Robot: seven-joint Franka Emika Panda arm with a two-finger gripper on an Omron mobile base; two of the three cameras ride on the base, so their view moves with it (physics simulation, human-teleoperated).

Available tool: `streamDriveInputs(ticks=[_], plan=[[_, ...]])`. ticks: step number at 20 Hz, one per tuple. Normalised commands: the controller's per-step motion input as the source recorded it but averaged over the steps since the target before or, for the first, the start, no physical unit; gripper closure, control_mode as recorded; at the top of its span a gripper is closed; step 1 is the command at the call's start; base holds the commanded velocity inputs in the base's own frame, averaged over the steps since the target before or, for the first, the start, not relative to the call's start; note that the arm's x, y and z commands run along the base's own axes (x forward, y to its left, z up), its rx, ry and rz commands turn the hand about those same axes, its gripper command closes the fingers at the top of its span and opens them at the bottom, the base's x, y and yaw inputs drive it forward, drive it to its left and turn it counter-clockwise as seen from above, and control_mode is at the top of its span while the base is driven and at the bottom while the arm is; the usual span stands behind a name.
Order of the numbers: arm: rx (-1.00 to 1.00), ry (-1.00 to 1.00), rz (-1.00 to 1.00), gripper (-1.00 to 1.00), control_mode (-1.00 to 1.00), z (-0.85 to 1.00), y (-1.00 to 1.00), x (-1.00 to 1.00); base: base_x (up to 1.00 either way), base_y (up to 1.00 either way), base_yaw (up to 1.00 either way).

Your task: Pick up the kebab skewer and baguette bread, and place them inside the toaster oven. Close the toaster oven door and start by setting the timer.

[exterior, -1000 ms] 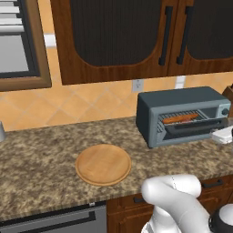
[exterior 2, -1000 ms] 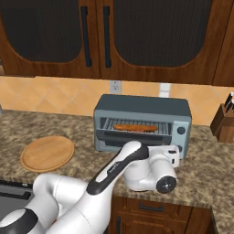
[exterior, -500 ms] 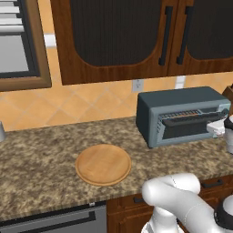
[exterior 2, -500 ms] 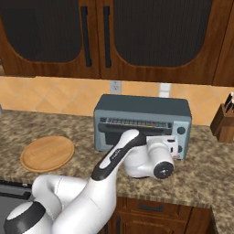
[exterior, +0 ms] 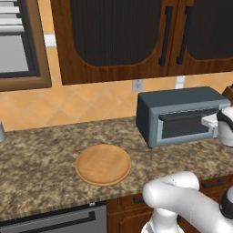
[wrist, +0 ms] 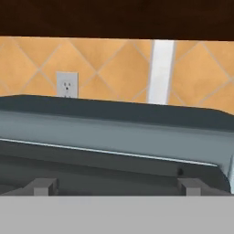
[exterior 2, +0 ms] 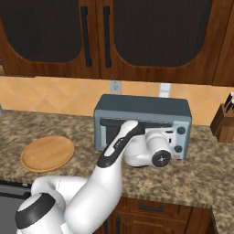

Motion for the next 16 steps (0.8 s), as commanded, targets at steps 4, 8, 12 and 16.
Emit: streamDriveInputs(ticks=[4, 8, 12, 16], plan=[[0.0, 0.0, 0.0, -1.0, -1.0, 0.0, 0.24, 0.33, 0.0, 0.0, 0.0], [0.0, 0.0, 0.0, -1.0, -1.0, 0.0, 0.17, 0.09, 0.0, 0.0, 0.0], [0.0, 0.0, 0.0, -1.0, -1.0, 0.04, 0.03, -0.01, 0.0, 0.0, 0.0], [0.0, 0.0, 0.0, -1.0, -1.0, 0.3, 0.0, -0.03, 0.0, 0.0, 0.0]])
